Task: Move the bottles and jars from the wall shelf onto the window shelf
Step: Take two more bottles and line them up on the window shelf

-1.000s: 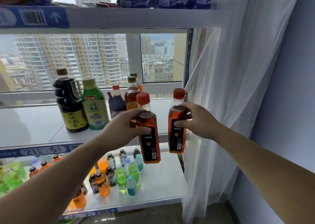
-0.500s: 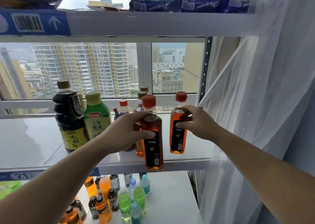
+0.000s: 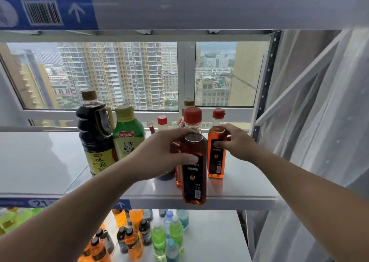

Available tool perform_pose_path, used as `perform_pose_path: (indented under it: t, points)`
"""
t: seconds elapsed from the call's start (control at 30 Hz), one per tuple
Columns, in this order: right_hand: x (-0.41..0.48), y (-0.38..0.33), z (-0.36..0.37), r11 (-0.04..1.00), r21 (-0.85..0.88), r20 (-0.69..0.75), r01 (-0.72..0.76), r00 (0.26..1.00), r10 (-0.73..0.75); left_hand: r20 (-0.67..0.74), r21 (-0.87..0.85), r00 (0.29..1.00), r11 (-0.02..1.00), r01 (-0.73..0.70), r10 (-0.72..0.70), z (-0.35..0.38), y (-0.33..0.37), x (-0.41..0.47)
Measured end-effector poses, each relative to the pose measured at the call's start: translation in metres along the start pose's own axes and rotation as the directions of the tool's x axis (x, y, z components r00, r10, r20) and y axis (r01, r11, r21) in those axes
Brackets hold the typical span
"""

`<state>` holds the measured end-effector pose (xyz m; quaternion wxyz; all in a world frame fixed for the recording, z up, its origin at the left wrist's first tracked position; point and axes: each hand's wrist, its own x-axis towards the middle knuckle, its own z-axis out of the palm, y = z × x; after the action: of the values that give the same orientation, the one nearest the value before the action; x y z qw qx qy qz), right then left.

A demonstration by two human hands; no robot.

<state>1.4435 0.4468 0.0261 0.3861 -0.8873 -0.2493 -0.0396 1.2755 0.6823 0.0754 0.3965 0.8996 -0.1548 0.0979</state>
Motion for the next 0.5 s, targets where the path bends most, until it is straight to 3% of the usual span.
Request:
perform_pose_path:
  t: [0.5]
  points:
    - [0.033,0.018,-0.002,1.0,0.007,0.078,-0.024,0.997,0.024,0.004,-0.021,0.999,0.999,0.041,-0.041,0.019,0.002,0.013]
